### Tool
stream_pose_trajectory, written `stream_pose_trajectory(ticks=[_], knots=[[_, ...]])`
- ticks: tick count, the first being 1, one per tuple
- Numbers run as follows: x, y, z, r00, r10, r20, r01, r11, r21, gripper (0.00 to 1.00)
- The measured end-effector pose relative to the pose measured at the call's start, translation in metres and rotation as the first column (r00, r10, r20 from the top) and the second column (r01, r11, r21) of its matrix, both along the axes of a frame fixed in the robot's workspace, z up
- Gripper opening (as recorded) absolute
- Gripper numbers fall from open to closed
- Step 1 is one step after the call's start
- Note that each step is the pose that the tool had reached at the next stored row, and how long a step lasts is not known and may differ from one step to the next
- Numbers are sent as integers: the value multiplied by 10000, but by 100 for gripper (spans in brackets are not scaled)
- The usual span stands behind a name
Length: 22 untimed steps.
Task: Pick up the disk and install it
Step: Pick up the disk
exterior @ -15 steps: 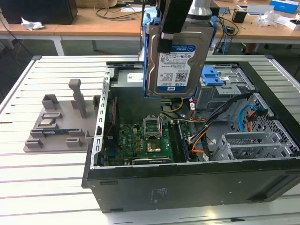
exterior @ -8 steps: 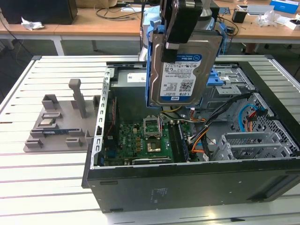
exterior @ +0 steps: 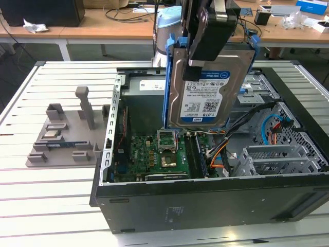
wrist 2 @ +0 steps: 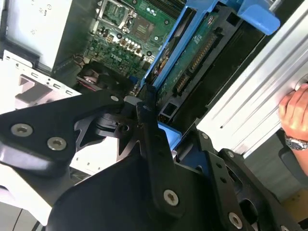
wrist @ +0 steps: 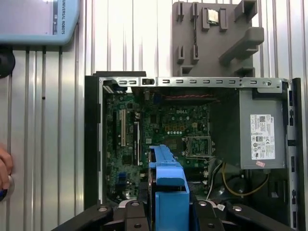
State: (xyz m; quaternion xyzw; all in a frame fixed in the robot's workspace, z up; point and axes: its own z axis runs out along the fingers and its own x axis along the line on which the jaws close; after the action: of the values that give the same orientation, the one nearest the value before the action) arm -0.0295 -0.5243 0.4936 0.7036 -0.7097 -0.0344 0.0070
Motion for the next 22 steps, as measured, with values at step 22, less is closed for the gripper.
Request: stream_pose_trajectory(ticks=[22], knots=[[796,-184,-13,10000,1,-52,-1,10000,0,37]])
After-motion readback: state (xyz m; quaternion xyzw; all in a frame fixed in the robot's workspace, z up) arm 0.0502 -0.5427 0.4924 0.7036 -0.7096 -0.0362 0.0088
